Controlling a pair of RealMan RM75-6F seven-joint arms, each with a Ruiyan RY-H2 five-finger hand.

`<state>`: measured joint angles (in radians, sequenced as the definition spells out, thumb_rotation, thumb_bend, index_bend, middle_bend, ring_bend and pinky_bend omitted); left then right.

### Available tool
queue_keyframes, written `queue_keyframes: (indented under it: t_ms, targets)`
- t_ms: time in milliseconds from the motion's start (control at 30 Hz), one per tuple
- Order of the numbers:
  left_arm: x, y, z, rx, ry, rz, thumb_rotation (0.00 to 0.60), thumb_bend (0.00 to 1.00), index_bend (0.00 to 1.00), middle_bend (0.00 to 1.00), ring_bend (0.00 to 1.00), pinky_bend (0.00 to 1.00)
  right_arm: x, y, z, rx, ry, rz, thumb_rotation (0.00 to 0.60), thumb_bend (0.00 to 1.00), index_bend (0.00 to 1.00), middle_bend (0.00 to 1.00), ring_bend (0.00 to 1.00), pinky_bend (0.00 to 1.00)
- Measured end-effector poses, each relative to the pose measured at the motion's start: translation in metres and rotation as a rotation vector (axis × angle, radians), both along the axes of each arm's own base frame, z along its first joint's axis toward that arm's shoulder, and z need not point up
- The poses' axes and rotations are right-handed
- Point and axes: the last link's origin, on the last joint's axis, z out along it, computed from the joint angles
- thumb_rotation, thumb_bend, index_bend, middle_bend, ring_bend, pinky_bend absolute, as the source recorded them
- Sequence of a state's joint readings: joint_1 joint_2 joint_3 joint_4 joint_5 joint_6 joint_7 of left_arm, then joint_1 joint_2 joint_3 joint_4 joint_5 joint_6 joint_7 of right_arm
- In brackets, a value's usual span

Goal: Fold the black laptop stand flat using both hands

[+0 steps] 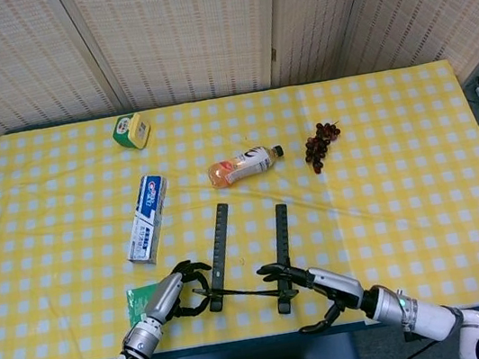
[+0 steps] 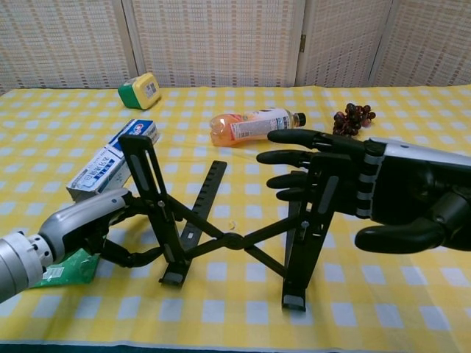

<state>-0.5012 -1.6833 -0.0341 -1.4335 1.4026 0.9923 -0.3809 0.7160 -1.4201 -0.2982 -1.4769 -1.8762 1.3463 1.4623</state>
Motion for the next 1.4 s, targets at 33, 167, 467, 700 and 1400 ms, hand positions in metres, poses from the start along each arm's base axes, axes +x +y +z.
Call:
queue_keyframes:
  t_ms: [33,167,467,700,1400]
  targets:
    - [0.000,0.000,0.000,-0.001,-0.001,0.000,0.600,0.49,0.56,0.28,0.20,0.10,-0.001,-0.001,-0.001,0.001,0.000,-0.006,0.600,0.26,0.00,0.07,0.08,0.00]
    - [0.001,-0.001,0.001,-0.005,-0.002,-0.004,0.600,0.49,0.44,0.28,0.18,0.10,-0.003,-0.005,-0.005,0.011,0.001,-0.036,0.600,0.26,0.00,0.07,0.08,0.00]
    - [0.003,-0.003,0.002,-0.010,0.000,-0.009,0.600,0.48,0.35,0.28,0.17,0.10,-0.011,-0.012,-0.024,0.061,0.003,-0.110,0.600,0.26,0.00,0.08,0.08,0.00]
    - [0.004,-0.003,0.003,-0.007,-0.003,-0.006,0.600,0.48,0.33,0.28,0.16,0.09,-0.016,-0.010,-0.036,0.151,-0.039,-0.198,0.600,0.26,0.00,0.08,0.09,0.00]
    - [0.004,-0.003,0.004,-0.002,-0.004,-0.003,0.600,0.48,0.33,0.28,0.14,0.08,-0.033,0.002,-0.059,0.387,-0.152,-0.473,0.600,0.26,0.00,0.09,0.08,0.00]
